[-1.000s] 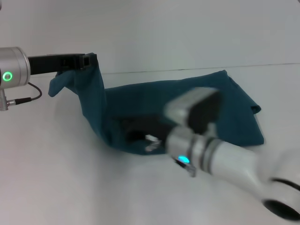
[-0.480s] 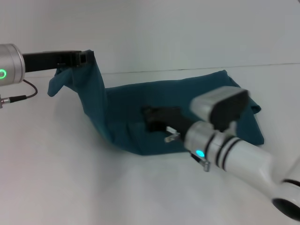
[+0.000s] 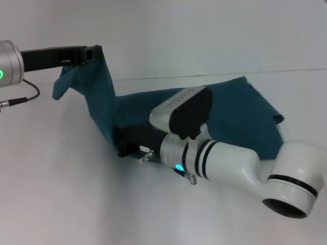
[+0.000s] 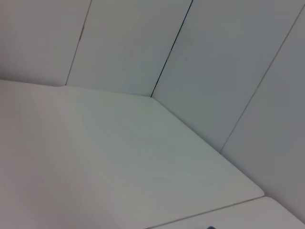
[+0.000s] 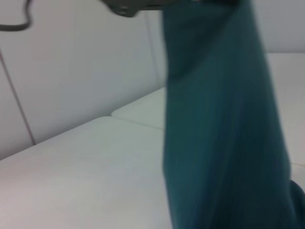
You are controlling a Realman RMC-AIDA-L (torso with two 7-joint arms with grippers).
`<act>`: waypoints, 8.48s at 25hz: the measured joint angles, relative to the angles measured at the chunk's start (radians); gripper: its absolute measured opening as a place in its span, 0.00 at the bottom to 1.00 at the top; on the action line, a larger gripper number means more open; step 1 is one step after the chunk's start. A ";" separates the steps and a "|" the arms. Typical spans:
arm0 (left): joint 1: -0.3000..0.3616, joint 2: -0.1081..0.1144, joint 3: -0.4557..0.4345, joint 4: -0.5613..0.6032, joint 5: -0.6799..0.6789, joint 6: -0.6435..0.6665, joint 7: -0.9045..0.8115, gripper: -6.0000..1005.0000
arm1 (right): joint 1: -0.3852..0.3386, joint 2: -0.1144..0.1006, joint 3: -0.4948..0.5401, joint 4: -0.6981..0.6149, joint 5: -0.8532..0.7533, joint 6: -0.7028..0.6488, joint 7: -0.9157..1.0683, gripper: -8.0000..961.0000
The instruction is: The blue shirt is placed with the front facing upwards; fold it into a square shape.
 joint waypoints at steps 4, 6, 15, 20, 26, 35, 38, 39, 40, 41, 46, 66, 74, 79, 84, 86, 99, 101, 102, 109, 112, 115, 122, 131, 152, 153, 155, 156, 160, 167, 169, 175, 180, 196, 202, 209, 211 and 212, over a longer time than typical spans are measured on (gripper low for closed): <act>-0.008 0.000 0.003 0.000 -0.001 -0.005 0.001 0.01 | 0.019 0.002 -0.003 0.017 -0.012 0.018 0.001 0.01; -0.014 0.000 0.007 0.000 -0.001 -0.006 0.002 0.01 | 0.027 0.003 -0.009 0.024 -0.020 0.019 0.001 0.01; -0.022 -0.004 0.008 -0.001 -0.004 -0.010 0.003 0.01 | -0.036 -0.006 0.027 0.064 -0.082 -0.036 -0.004 0.01; -0.013 -0.005 0.005 -0.014 -0.004 0.001 0.003 0.01 | -0.236 -0.018 0.167 0.053 -0.081 -0.193 -0.078 0.01; -0.013 -0.005 0.010 -0.019 -0.028 0.011 0.004 0.01 | -0.294 -0.022 0.211 0.037 -0.084 -0.160 -0.079 0.01; -0.025 -0.012 0.014 -0.025 -0.042 0.031 0.012 0.01 | -0.153 -0.004 0.175 0.066 -0.168 0.032 -0.053 0.01; -0.026 -0.013 0.021 -0.024 -0.054 0.033 0.017 0.01 | -0.112 -0.004 0.146 0.088 -0.170 0.046 -0.037 0.01; -0.026 -0.013 0.023 -0.024 -0.054 0.033 0.018 0.01 | -0.101 -0.004 0.140 0.096 -0.170 0.045 -0.036 0.01; -0.026 -0.013 0.024 -0.025 -0.055 0.033 0.019 0.01 | -0.090 -0.003 0.135 0.103 -0.170 0.046 -0.036 0.01; -0.026 -0.013 0.025 -0.025 -0.055 0.034 0.019 0.01 | -0.081 -0.002 0.130 0.108 -0.171 0.048 -0.036 0.01; -0.026 -0.013 0.037 -0.025 -0.055 0.034 0.020 0.01 | -0.026 0.006 0.092 0.129 -0.172 0.059 -0.035 0.01; -0.002 -0.011 0.034 -0.029 -0.096 0.055 0.031 0.01 | -0.251 -0.009 0.191 0.128 -0.171 -0.038 -0.094 0.01; -0.002 -0.012 0.038 -0.036 -0.105 0.063 0.036 0.01 | -0.115 -0.001 0.124 0.160 -0.172 0.035 -0.088 0.01; -0.002 -0.013 0.039 -0.038 -0.110 0.073 0.042 0.01 | -0.052 0.001 0.106 0.186 -0.172 0.081 -0.088 0.01; -0.002 -0.014 0.038 -0.038 -0.110 0.074 0.042 0.01 | -0.026 0.001 0.072 0.195 -0.172 0.083 -0.088 0.01; -0.002 -0.014 0.038 -0.038 -0.110 0.074 0.043 0.01 | -0.026 0.000 0.068 0.195 -0.180 0.079 -0.087 0.01; 0.020 -0.014 0.038 -0.037 -0.124 0.088 0.065 0.01 | -0.272 -0.033 0.266 0.150 -0.219 -0.101 -0.097 0.01; 0.023 -0.014 0.037 -0.037 -0.138 0.103 0.076 0.01 | -0.321 -0.041 0.300 0.129 -0.219 -0.145 -0.088 0.01; 0.024 -0.015 0.038 -0.037 -0.144 0.110 0.080 0.01 | -0.343 -0.043 0.317 0.114 -0.219 -0.168 -0.080 0.01; 0.043 -0.019 0.086 -0.012 -0.202 0.118 0.102 0.01 | -0.450 -0.043 0.468 -0.045 -0.212 -0.379 -0.009 0.02; 0.058 -0.021 0.135 0.001 -0.252 0.110 0.110 0.01 | -0.456 -0.045 0.525 -0.142 -0.211 -0.442 0.075 0.03; 0.068 -0.022 0.182 0.018 -0.287 0.104 0.119 0.01 | -0.449 -0.045 0.574 -0.245 -0.212 -0.491 0.148 0.03; 0.063 -0.024 0.306 0.117 -0.359 0.074 0.164 0.01 | -0.430 -0.050 0.628 -0.369 -0.211 -0.518 0.207 0.04; 0.039 -0.029 0.611 0.304 -0.556 -0.103 0.287 0.01 | -0.417 -0.051 0.635 -0.397 -0.210 -0.509 0.210 0.06; 0.199 -0.029 0.842 0.356 -0.874 -0.226 0.804 0.32 | -0.417 -0.055 0.555 -0.417 -0.286 -0.614 0.182 0.09; 0.225 -0.029 0.828 0.349 -0.913 -0.240 0.872 0.37 | -0.418 -0.054 0.527 -0.425 -0.310 -0.650 0.163 0.09; 0.253 -0.029 0.801 0.350 -0.976 -0.249 0.955 0.47 | -0.419 -0.048 0.466 -0.441 -0.367 -0.723 0.104 0.09; 0.259 -0.029 0.796 0.352 -0.988 -0.250 0.967 0.52 | -0.422 -0.044 0.440 -0.447 -0.388 -0.748 0.077 0.09; 0.293 -0.026 0.733 0.364 -1.037 -0.244 1.021 0.71 | -0.437 -0.038 0.340 -0.479 -0.432 -0.820 0.054 0.10; 0.318 -0.024 0.710 0.380 -1.040 -0.187 1.143 0.93 | -0.291 -0.036 0.060 -0.924 -0.452 -1.013 0.620 0.17; 0.316 -0.022 0.688 0.411 -1.040 -0.140 1.192 0.93 | -0.253 -0.027 -0.041 -1.052 -0.448 -1.047 0.753 0.21; 0.321 -0.020 0.605 0.496 -1.040 -0.022 1.261 0.93 | -0.200 -0.034 -0.474 -1.361 -0.414 -1.097 1.215 0.34; 0.338 -0.020 0.580 0.533 -1.035 -0.005 1.277 0.93 | -0.196 -0.051 -0.898 -1.587 -0.421 -1.159 1.526 0.56; 0.414 -0.009 0.565 0.545 -1.030 0.034 1.297 0.93 | -0.134 -0.014 -1.649 -1.677 -0.554 -0.985 2.000 0.70; 0.415 -0.008 0.563 0.547 -1.017 0.035 1.295 0.93 | -0.154 -0.014 -1.822 -1.640 -0.546 -0.826 2.092 0.70; 0.409 -0.008 0.561 0.549 -1.015 0.030 1.292 0.93 | -0.155 -0.014 -1.937 -1.579 -0.582 -0.704 2.140 0.70; 0.408 -0.008 0.560 0.549 -1.015 0.028 1.292 0.93 | -0.154 -0.014 -1.957 -1.563 -0.588 -0.675 2.152 0.69; 0.408 -0.008 0.560 0.549 -1.015 0.028 1.292 0.93 | -0.153 -0.014 -1.966 -1.555 -0.592 -0.662 2.157 0.69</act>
